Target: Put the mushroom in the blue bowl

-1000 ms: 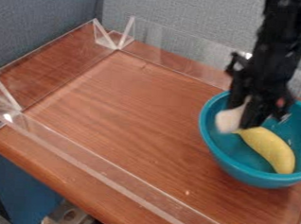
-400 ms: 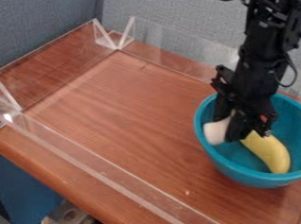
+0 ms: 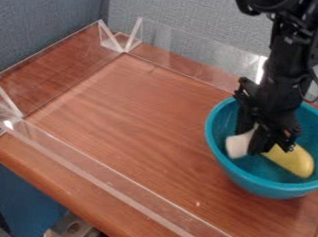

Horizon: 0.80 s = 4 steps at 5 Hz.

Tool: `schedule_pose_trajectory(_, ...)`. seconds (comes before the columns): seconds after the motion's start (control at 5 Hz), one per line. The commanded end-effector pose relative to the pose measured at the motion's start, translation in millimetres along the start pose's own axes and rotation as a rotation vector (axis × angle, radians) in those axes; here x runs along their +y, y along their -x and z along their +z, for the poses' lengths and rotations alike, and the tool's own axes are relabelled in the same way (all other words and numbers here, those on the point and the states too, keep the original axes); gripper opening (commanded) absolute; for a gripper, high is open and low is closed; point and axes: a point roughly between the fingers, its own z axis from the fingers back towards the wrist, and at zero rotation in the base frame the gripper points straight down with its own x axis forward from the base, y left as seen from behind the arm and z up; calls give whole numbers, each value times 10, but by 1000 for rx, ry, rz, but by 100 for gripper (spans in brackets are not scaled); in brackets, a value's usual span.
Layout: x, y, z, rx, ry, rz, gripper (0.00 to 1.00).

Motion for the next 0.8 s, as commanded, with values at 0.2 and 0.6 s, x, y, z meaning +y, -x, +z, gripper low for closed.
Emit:
schedule_pose_trajectory(0.2,-33,-113,91,-45,-26,-29,0)
schedule_pose_trajectory(0.6,-126,-231,100,-43,-34,-41,0)
